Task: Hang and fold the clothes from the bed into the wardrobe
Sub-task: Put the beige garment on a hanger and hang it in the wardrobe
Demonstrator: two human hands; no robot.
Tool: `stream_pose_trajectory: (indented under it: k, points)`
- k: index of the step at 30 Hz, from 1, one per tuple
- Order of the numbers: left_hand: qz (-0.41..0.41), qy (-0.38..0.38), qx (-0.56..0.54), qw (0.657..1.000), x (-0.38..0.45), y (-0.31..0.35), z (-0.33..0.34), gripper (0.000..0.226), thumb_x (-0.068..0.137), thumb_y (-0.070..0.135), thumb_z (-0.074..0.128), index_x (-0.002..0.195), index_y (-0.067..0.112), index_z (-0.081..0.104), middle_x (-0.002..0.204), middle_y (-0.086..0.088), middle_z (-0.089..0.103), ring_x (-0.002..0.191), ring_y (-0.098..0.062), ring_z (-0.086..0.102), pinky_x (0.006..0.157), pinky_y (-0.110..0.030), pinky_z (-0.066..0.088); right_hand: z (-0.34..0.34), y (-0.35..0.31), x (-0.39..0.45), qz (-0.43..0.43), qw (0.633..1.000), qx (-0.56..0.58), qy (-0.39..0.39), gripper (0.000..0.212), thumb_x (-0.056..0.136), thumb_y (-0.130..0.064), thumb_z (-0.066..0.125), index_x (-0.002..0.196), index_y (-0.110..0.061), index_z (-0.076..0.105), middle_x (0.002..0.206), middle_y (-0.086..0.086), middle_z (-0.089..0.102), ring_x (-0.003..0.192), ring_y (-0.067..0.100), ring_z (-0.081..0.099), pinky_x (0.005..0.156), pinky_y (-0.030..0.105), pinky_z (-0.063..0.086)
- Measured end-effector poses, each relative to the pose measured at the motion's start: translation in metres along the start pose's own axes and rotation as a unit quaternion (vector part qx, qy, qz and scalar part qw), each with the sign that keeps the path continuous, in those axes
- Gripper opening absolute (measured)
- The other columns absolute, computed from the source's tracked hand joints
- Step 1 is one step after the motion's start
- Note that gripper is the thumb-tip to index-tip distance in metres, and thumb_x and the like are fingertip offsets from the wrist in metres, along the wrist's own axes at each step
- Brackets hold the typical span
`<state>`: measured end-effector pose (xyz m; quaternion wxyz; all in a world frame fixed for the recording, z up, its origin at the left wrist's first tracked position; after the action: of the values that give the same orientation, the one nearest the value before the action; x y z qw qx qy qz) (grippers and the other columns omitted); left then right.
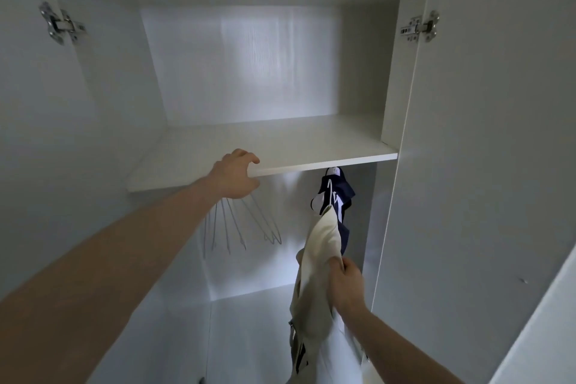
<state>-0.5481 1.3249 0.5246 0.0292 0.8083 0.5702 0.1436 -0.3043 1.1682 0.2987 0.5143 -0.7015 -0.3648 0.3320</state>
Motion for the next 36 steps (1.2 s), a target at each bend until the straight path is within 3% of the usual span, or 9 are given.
stream_pose_trajectory:
  k: [9, 12, 15, 18, 21, 26, 29, 34, 36]
  points:
    - [-0.048, -0.036, -0.018, 0.998, 0.072, -0.022, 0.027, 0.064, 0.100, 0.062, 0.047, 0.155, 0.029, 0.040, 0.167, -0.002, 0.026, 0.151, -0.027, 0.028, 0.123, -0.042, 0.024, 0.037, -0.012, 0.103, -0.024, 0.999, -0.021, -0.020, 0.036, 0.105, -0.027, 0.044, 0.073, -0.011, 0.046, 0.067, 0.004, 0.047, 0.061, 0.015, 0.045, 0.059, 0.024, 0.039]
    - [-0.056, -0.056, -0.023, 0.997, 0.092, -0.026, 0.038, 0.069, 0.102, 0.065, 0.037, 0.158, 0.026, 0.035, 0.169, -0.002, 0.023, 0.156, -0.021, 0.019, 0.125, -0.037, 0.015, 0.048, -0.012, 0.140, -0.015, 1.000, -0.018, -0.020, 0.039, 0.108, -0.029, 0.045, 0.072, -0.013, 0.050, 0.066, 0.002, 0.052, 0.064, 0.017, 0.052, 0.067, 0.032, 0.048]
    - [-0.041, -0.101, 0.043, 0.993, 0.108, -0.029, 0.056, 0.066, 0.106, 0.062, 0.027, 0.161, 0.026, 0.026, 0.170, 0.000, 0.019, 0.158, -0.021, 0.012, 0.127, -0.040, 0.013, 0.055, -0.018, 0.174, -0.018, 0.999, -0.037, -0.028, 0.039, 0.109, -0.030, 0.042, 0.076, -0.012, 0.054, 0.072, 0.005, 0.057, 0.068, 0.018, 0.055, 0.078, 0.040, 0.051]
    - [-0.077, -0.082, 0.051, 0.992, 0.117, -0.045, 0.065, 0.083, 0.094, 0.080, 0.023, 0.162, 0.032, 0.022, 0.171, -0.003, 0.017, 0.157, -0.027, 0.017, 0.126, -0.049, 0.015, 0.059, -0.029, 0.205, -0.043, 0.997, -0.053, -0.029, 0.035, 0.109, -0.028, 0.043, 0.081, -0.010, 0.054, 0.071, 0.004, 0.055, 0.066, 0.014, 0.053, 0.070, 0.034, 0.045]
    - [-0.088, -0.061, 0.040, 0.993, 0.124, -0.054, 0.068, 0.104, 0.074, 0.094, 0.015, 0.161, 0.036, 0.023, 0.171, 0.001, 0.018, 0.156, -0.025, 0.018, 0.126, -0.049, 0.015, 0.066, -0.035, 0.235, -0.053, 0.996, -0.060, -0.030, 0.034, 0.109, -0.029, 0.042, 0.079, -0.014, 0.050, 0.070, 0.001, 0.050, 0.062, 0.012, 0.048, 0.060, 0.026, 0.038]
    - [-0.093, -0.024, 0.038, 0.995, 0.132, -0.063, 0.073, 0.105, 0.071, 0.097, 0.016, 0.158, 0.039, 0.029, 0.169, 0.005, 0.025, 0.155, -0.022, 0.024, 0.126, -0.047, 0.017, 0.068, -0.040, 0.267, -0.072, 0.995, -0.075, -0.004, 0.036, 0.108, -0.028, 0.042, 0.074, -0.016, 0.043, 0.068, 0.001, 0.048, 0.060, 0.014, 0.045, 0.053, 0.028, 0.034]
    - [-0.091, -0.019, 0.041, 0.995, 0.132, -0.062, 0.073, 0.101, 0.075, 0.095, 0.020, 0.158, 0.039, 0.030, 0.168, 0.006, 0.026, 0.154, -0.022, 0.024, 0.126, -0.046, 0.017, 0.070, -0.042, 0.287, -0.070, 0.994, -0.084, -0.002, 0.033, 0.108, -0.029, 0.040, 0.086, -0.008, 0.050, 0.073, 0.004, 0.053, 0.065, 0.022, 0.051, 0.055, 0.030, 0.036]
    - [-0.097, -0.014, 0.041, 0.994, 0.129, -0.061, 0.070, 0.101, 0.074, 0.095, 0.017, 0.158, 0.040, 0.030, 0.168, 0.008, 0.024, 0.154, -0.021, 0.023, 0.127, -0.046, 0.016, 0.082, -0.043, 0.323, -0.065, 0.993, -0.100, -0.015, 0.032, 0.107, -0.029, 0.035, 0.097, -0.007, 0.057, 0.087, 0.009, 0.060, 0.090, 0.036, 0.062, 0.074, 0.036, 0.042]
    - [-0.095, -0.011, 0.044, 0.994, 0.129, -0.060, 0.069, 0.099, 0.077, 0.094, 0.019, 0.158, 0.039, 0.030, 0.168, 0.008, 0.025, 0.154, -0.021, 0.024, 0.127, -0.046, 0.016, 0.083, -0.039, 0.335, -0.055, 0.990, -0.131, -0.024, 0.037, 0.108, -0.028, 0.032, 0.112, -0.003, 0.059, 0.097, 0.013, 0.064, 0.098, 0.039, 0.062, 0.078, 0.038, 0.045]
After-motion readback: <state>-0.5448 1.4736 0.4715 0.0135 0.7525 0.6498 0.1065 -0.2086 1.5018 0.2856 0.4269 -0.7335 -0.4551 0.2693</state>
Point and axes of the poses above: each hand's wrist, its own x-axis towards the middle knuckle, its own z-axis out of the palm, y = z × x, the point moved 8 cm from there along x, towards the middle knuckle
